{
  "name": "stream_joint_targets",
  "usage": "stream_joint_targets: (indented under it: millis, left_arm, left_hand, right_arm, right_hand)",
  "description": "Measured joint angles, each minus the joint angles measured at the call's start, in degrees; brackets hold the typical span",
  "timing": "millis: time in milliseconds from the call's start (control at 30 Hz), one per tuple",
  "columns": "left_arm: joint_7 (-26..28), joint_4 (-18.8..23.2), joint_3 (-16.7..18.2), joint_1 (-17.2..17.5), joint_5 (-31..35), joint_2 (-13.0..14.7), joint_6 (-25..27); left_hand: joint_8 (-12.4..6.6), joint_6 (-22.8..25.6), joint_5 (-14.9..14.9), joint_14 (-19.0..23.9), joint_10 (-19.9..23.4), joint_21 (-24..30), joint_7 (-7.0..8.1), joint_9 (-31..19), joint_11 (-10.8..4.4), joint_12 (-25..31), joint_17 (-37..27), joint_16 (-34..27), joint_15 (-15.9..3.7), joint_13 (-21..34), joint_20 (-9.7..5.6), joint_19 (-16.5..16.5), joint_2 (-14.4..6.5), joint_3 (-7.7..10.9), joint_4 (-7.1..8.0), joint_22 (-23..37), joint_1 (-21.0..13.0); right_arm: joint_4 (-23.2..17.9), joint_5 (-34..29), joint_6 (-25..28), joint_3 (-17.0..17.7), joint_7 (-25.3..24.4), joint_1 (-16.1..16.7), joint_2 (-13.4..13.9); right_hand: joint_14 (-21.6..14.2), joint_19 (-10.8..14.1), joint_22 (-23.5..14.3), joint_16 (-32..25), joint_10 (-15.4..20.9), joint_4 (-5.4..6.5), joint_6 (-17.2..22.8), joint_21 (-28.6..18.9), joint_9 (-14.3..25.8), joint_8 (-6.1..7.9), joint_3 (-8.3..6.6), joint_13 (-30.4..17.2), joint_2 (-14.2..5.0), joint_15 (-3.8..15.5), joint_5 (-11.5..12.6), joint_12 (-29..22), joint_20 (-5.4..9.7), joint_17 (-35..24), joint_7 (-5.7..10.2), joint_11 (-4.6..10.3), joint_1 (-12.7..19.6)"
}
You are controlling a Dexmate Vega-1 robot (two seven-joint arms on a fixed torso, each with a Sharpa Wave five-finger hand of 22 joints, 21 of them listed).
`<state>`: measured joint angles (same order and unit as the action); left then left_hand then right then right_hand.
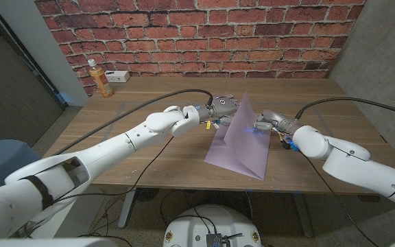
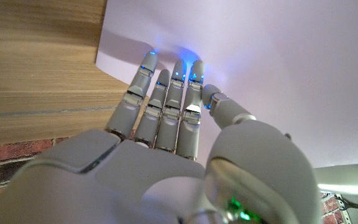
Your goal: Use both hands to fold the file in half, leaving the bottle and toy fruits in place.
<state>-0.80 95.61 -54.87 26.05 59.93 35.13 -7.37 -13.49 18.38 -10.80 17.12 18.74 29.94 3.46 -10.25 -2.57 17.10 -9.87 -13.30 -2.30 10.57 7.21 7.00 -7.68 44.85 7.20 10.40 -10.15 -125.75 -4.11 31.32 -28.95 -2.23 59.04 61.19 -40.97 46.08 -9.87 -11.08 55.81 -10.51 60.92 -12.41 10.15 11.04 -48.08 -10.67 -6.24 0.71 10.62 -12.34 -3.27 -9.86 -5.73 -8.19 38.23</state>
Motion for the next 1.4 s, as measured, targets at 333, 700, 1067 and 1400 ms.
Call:
stream_joint_targets:
  millis: [333, 700, 1067, 1400]
  left_arm:
    - [9.0, 6.1, 4.4, 4.7, 4.5, 3.5, 4.3]
    - [23.6, 9.1, 8.4, 9.4, 7.1, 5.4, 6.5]
    - [24.9, 9.7, 10.0, 10.6, 5.3, 6.7, 4.5]
    - [22.5, 7.8, 10.4, 10.7, 2.3, 6.7, 2.1]
  left_hand:
    - [-0.5, 9.3, 0.2, 10.2, 9.9, 2.0, -2.7, 0.0, 0.1, 1.1, -0.4, -1.1, -0.31, 0.5, 1.35, 6.8, 0.0, 0.77, 0.77, 0.4, 0.0]
    - [-1.99, 18.5, 0.7, 19.7, 19.4, 5.1, -5.01, -0.6, 0.16, 2.6, -1.2, -3.4, -0.71, 1.0, -1.16, 13.4, -0.3, 1.15, 1.15, 1.2, -0.2]
    - [-0.65, 16.3, 0.7, 16.8, 16.5, 5.1, -3.88, -0.6, -0.21, 0.8, -1.0, -1.5, -0.87, 1.0, -0.34, 12.1, -0.3, 1.6, 1.12, 1.2, -0.3]
    - [0.19, 15.0, 0.7, 16.0, 15.3, 5.1, -3.87, -0.6, -0.22, -0.4, -1.1, -0.7, -0.89, 1.0, -0.04, 11.8, -0.3, 1.82, 1.35, 1.2, -0.3]
  right_arm:
    - [0.1, -3.2, 4.4, -4.8, 2.3, -4.0, -1.8]
    - [0.1, -4.8, 7.0, -7.1, 3.3, -5.9, -2.9]
    - [-0.2, -5.8, 8.9, -8.6, 3.5, -7.0, -3.8]
    - [0.0, -5.7, 11.0, -9.7, 3.9, -7.7, -4.6]
  right_hand:
    - [-0.3, 0.0, 0.0, 0.0, 0.0, 0.0, 0.0, 0.0, 0.0, 0.0, 0.0, 0.0, -0.01, 0.31, -0.3, 0.0, 0.0, -0.2, 0.0, 0.01, 0.0]
    - [-0.3, 0.0, 0.0, 0.0, 0.0, 0.11, 0.0, 0.0, 0.0, 0.0, -0.1, 0.0, -0.01, 0.3, -0.3, 0.4, 0.0, -0.2, 0.0, 0.02, 0.0]
    - [1.0, 0.0, 0.0, 0.0, -1.9, 1.4, -2.2, 0.0, 0.1, -0.89, 1.4, 0.0, -0.01, -0.95, -0.9, 1.1, 0.0, -1.4, -0.43, -0.01, -0.8]
    - [1.4, -1.0, -0.1, 0.0, -3.5, 2.47, -4.7, 0.8, 0.1, -1.11, 2.96, 0.0, -0.56, -2.77, -0.9, 1.3, -1.04, -2.0, -0.52, -0.88, -3.5]
